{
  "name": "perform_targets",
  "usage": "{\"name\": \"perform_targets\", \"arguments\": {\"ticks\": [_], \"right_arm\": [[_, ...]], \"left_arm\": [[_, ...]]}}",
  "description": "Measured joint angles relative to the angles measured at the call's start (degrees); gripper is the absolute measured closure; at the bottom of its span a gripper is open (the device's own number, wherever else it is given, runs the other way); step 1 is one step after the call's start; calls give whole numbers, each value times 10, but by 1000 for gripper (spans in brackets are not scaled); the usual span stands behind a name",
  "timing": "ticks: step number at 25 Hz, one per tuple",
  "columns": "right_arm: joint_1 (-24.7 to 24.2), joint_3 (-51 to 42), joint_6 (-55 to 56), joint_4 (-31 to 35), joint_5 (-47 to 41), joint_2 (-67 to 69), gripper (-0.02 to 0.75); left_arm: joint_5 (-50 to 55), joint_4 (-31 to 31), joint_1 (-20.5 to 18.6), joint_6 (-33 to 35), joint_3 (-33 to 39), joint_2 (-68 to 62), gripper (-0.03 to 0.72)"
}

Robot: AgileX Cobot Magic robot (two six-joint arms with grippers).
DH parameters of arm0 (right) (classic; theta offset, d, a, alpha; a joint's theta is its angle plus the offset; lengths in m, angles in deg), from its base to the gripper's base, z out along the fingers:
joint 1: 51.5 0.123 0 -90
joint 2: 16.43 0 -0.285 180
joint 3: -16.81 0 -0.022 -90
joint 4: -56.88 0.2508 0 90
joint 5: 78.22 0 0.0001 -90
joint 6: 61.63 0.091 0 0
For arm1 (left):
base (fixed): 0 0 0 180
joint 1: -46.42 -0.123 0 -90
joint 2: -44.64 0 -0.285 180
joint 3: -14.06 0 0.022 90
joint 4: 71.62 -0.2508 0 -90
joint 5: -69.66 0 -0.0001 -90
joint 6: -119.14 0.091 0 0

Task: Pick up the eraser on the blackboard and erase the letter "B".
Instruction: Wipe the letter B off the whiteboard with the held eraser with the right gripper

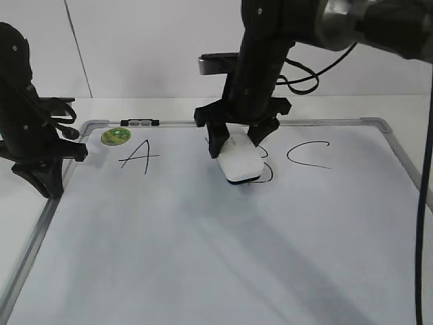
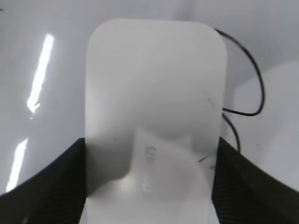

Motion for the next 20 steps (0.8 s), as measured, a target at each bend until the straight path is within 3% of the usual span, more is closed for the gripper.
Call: {"name": "perform_targets", "arguments": {"ticks": [5, 20], "right_arm": [[18, 0, 0, 0, 0, 21, 173], [15, 7, 0, -38, -6, 48, 174]], "left_arm": [[0, 0, 0, 0, 0, 0, 649], [3, -5, 1, 0, 0, 0, 648]]}}
